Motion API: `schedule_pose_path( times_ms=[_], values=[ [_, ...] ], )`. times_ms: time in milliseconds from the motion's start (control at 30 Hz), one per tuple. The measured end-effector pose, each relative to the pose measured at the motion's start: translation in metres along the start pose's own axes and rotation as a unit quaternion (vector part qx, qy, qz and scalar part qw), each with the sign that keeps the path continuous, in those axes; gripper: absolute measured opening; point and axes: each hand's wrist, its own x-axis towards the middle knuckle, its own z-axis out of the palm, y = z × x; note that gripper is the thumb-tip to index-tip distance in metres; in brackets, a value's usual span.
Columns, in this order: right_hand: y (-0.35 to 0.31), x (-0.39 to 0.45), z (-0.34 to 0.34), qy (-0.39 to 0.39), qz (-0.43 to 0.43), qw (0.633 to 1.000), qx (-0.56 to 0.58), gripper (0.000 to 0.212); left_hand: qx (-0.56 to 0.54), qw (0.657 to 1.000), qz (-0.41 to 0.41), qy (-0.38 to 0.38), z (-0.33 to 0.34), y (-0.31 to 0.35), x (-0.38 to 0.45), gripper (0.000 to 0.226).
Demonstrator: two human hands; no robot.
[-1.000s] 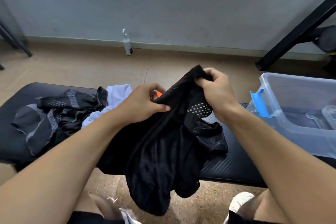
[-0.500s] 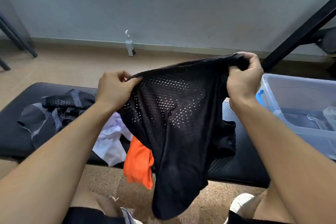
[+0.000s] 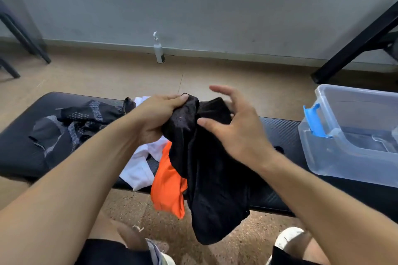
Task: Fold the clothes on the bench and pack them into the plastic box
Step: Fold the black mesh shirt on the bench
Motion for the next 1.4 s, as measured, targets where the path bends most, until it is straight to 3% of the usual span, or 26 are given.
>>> schedule_pose_path(
  times_ms=[133, 300, 467, 667, 800, 867, 933, 1000, 1067, 1200, 1267, 1333, 1400],
  values=[
    [0.009, -0.014, 0.021, 0.049, 0.030, 0.998, -0.003, 0.059, 0.002, 1.000, -0.009, -0.021, 0.004, -0.001, -0.002, 0.026],
    [0.008, -0.016, 0.016, 0.060, 0.066, 0.995, 0.035, 0.045, -0.004, 0.994, -0.037, -0.107, -0.002, -0.001, -0.006, 0.033],
    [0.001, -0.023, 0.017, 0.068, 0.064, 0.993, 0.065, 0.024, -0.059, 0.994, -0.031, -0.091, 0.003, -0.003, -0.005, 0.034],
    [0.002, -0.032, 0.024, 0.025, 0.028, 0.994, -0.108, 0.072, -0.152, 0.982, -0.063, -0.097, 0.003, 0.000, -0.009, 0.029],
    [0.009, -0.025, 0.024, 0.073, 0.019, 0.995, -0.065, 0.042, -0.163, 0.979, -0.068, -0.097, 0.006, 0.002, -0.014, 0.035],
    [0.009, -0.019, 0.018, 0.110, 0.042, 0.993, 0.003, 0.024, -0.119, 0.991, -0.035, -0.049, 0.006, -0.003, -0.009, 0.048],
    [0.007, -0.015, 0.013, 0.131, 0.089, 0.980, 0.120, 0.016, 0.040, 0.996, 0.073, 0.043, -0.001, -0.013, 0.002, 0.069],
    [0.002, -0.011, 0.007, 0.128, 0.138, 0.958, 0.218, 0.015, 0.271, 0.933, 0.219, 0.088, -0.010, -0.019, 0.012, 0.077],
    [-0.010, -0.005, -0.005, 0.108, 0.176, 0.935, 0.290, 0.013, 0.373, 0.882, 0.283, 0.044, -0.014, -0.022, 0.019, 0.074],
    [-0.046, 0.007, -0.047, -0.027, 0.146, 0.923, 0.354, 0.016, 0.362, 0.867, 0.330, -0.093, -0.001, -0.019, 0.016, 0.033],
    [-0.066, 0.013, -0.067, -0.091, 0.132, 0.924, 0.347, 0.021, 0.329, 0.868, 0.356, -0.109, 0.010, -0.016, 0.014, 0.018],
    [-0.082, 0.022, -0.087, -0.106, 0.118, 0.937, 0.310, 0.019, 0.288, 0.889, 0.341, -0.103, 0.017, -0.007, 0.008, 0.018],
    [-0.097, 0.036, -0.107, -0.064, 0.102, 0.954, 0.276, 0.014, 0.269, 0.913, 0.287, -0.105, 0.020, 0.002, 0.002, 0.015]
  ],
)
